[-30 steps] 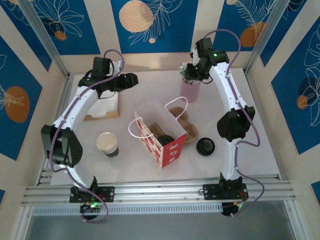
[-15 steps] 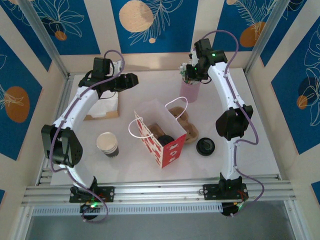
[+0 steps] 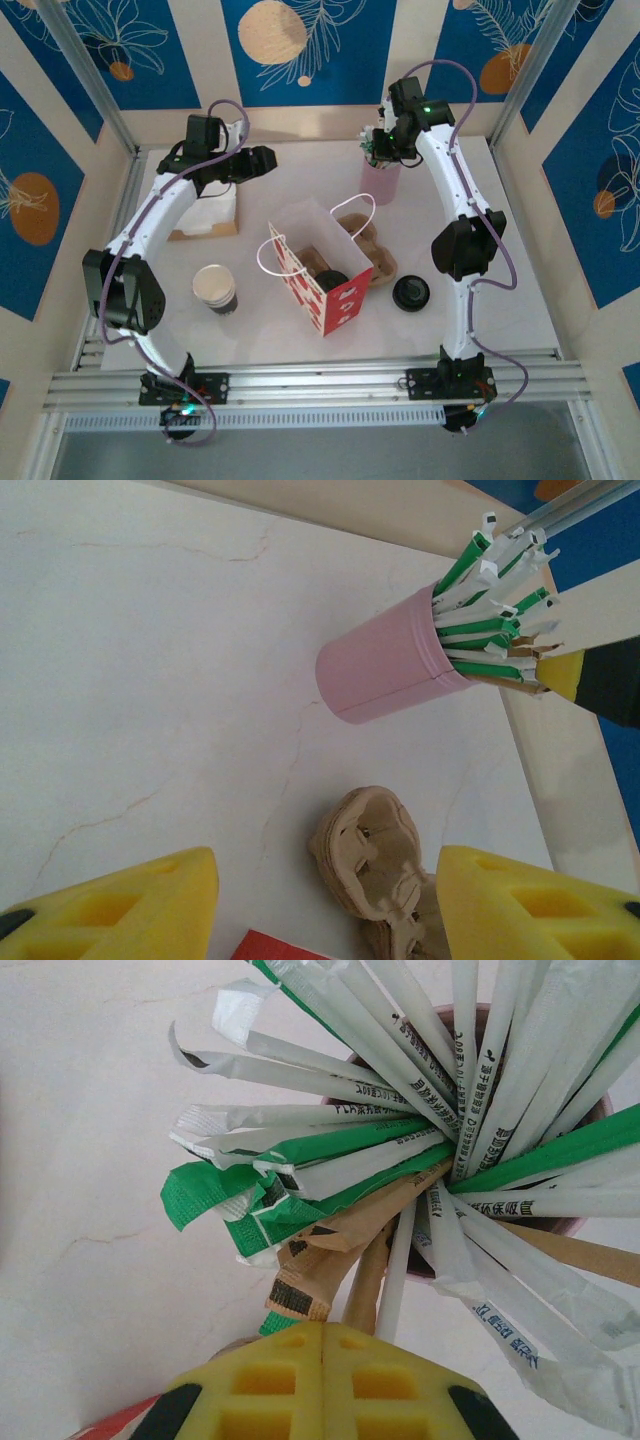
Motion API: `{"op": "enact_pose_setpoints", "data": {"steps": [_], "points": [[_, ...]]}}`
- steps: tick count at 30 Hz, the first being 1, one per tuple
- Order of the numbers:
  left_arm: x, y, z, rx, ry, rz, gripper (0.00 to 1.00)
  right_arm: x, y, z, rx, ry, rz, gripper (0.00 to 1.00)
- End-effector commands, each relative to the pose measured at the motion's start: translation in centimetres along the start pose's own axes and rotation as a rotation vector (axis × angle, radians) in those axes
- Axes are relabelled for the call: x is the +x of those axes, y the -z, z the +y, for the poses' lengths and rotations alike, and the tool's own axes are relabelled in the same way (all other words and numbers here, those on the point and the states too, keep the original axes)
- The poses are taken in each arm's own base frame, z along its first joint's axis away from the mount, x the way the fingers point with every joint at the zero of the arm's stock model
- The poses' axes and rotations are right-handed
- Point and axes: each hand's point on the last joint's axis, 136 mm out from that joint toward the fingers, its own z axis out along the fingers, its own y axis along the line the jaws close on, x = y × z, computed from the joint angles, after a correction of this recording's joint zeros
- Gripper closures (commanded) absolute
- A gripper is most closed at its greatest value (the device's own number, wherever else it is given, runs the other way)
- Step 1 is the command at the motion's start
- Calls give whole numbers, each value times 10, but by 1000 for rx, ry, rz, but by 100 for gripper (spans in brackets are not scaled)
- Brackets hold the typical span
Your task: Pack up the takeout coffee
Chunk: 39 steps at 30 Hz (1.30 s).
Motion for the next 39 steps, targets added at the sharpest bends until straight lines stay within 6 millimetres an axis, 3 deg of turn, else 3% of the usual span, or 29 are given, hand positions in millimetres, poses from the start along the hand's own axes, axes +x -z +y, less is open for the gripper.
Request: {"op": "enact_pose_setpoints", "data": {"steps": [1, 3, 6, 18, 22, 30, 35, 39], "points": [[-4, 9, -6, 23, -24, -19, 41, -3, 19, 7, 2, 16, -31, 95], [-3, 9, -5, 21, -22, -20, 41, 0, 19, 7, 5, 17, -21, 77], [-3, 9, -5, 23, -22, -20, 41, 4, 17, 6, 15, 17, -7, 71], [-2, 8, -5, 27, -19, -20, 41, 11, 18, -4, 73, 23, -1, 70], [-3, 8, -5, 28, -19, -22, 41, 9, 19, -2, 63, 25, -9, 77], [-2, 8, -4, 25, -21, -21, 41, 5, 17, 3, 44, 27, -15, 78], [-3, 10, -6, 26, -23, -27, 41, 4, 21, 3, 53, 32, -25, 86], [-5, 14, -10, 30, -28, -35, 41, 1, 27, 4, 63, 42, -42, 88]]}}
